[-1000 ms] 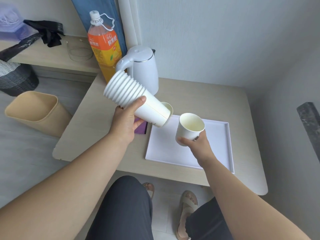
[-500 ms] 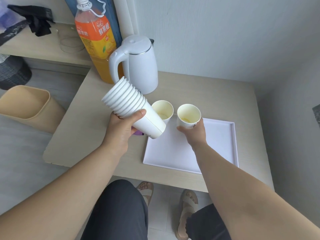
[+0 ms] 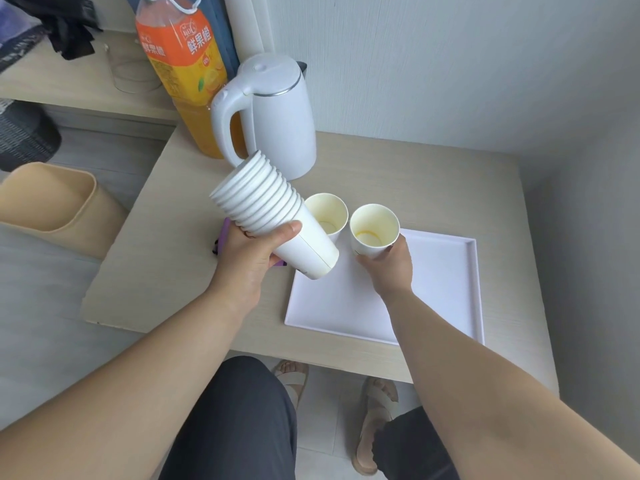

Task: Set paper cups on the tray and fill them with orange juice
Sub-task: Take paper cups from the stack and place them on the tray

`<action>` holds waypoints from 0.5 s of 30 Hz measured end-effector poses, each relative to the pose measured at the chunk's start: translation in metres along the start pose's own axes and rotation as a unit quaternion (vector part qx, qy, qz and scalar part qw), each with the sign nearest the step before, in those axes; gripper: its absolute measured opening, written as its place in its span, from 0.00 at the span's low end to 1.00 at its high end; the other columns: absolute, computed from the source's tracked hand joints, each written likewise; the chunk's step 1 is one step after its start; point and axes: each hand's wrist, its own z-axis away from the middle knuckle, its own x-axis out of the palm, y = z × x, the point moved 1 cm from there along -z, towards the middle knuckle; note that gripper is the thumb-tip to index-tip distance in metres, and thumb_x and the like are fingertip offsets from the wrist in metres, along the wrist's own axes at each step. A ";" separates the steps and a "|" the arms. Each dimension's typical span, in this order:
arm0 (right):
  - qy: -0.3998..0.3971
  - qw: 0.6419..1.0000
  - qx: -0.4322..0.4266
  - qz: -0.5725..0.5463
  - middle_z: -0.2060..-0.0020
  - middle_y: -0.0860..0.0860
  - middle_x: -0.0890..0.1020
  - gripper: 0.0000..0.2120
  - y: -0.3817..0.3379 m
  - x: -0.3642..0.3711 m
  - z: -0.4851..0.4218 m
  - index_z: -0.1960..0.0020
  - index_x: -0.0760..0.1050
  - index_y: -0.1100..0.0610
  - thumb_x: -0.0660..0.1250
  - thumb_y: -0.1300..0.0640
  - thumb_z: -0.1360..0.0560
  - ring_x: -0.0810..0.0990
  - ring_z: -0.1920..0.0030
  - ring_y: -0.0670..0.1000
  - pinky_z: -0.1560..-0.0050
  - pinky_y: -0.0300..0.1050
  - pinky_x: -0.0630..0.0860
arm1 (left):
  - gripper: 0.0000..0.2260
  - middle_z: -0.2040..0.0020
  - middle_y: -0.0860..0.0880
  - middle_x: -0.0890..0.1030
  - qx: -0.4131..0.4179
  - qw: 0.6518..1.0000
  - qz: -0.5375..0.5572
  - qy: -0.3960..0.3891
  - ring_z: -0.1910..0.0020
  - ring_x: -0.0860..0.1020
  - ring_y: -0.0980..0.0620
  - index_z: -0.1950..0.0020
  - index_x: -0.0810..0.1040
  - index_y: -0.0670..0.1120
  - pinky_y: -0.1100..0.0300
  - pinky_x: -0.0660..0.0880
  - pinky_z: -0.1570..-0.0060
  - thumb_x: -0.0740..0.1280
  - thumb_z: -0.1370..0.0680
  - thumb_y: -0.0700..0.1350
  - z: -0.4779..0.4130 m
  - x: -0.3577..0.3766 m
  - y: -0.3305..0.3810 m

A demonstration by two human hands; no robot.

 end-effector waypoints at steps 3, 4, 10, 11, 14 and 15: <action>0.013 1.000 0.004 0.007 0.46 0.48 0.78 0.31 -0.003 0.000 0.000 0.38 0.69 0.52 0.76 0.50 0.37 0.75 0.43 0.55 0.44 0.55 0.75 | 0.29 0.48 0.53 0.83 -0.001 1.000 -0.003 0.004 0.47 0.81 0.53 0.44 0.77 0.51 0.49 0.81 0.54 0.77 0.44 0.50 -0.001 0.000 -0.001; 0.016 1.000 0.005 0.009 0.46 0.49 0.78 0.31 -0.003 0.001 0.000 0.37 0.69 0.53 0.76 0.49 0.37 0.75 0.43 0.55 0.44 0.56 0.74 | 0.30 0.47 0.52 0.83 -0.002 1.000 -0.005 0.007 0.46 0.81 0.53 0.43 0.77 0.51 0.49 0.81 0.53 0.77 0.44 0.50 -0.002 0.000 -0.002; 0.019 0.999 0.012 0.026 0.43 0.49 0.78 0.30 -0.004 0.001 -0.002 0.37 0.68 0.54 0.75 0.48 0.34 0.75 0.41 0.55 0.41 0.56 0.73 | 0.35 0.44 0.51 0.82 -0.001 1.000 0.000 0.008 0.45 0.81 0.54 0.38 0.75 0.47 0.53 0.81 0.55 0.78 0.44 0.48 -0.001 0.000 -0.006; 0.019 0.999 0.015 0.032 0.43 0.49 0.77 0.29 -0.005 0.001 -0.002 0.37 0.68 0.54 0.74 0.48 0.33 0.75 0.41 0.55 0.41 0.56 0.73 | 0.32 0.46 0.52 0.83 0.000 1.000 -0.001 0.003 0.46 0.81 0.55 0.39 0.75 0.48 0.55 0.80 0.56 0.78 0.42 0.45 -0.001 0.000 -0.007; 0.018 0.998 0.018 0.063 0.42 0.50 0.76 0.29 -0.006 0.001 -0.004 0.35 0.68 0.55 0.73 0.49 0.32 0.74 0.41 0.56 0.41 0.56 0.73 | 0.22 0.51 0.56 0.84 0.003 1.000 0.000 -0.006 0.49 0.82 0.59 0.44 0.77 0.50 0.59 0.79 0.57 0.74 0.37 0.41 0.002 0.002 -0.007; 0.017 0.997 0.017 0.072 0.42 0.51 0.76 0.29 -0.007 0.001 -0.004 0.35 0.67 0.56 0.73 0.49 0.32 0.74 0.41 0.56 0.41 0.56 0.73 | 0.21 0.52 0.56 0.84 0.004 1.000 0.002 -0.006 0.50 0.82 0.59 0.45 0.77 0.51 0.60 0.79 0.58 0.74 0.37 0.41 0.002 0.002 -0.007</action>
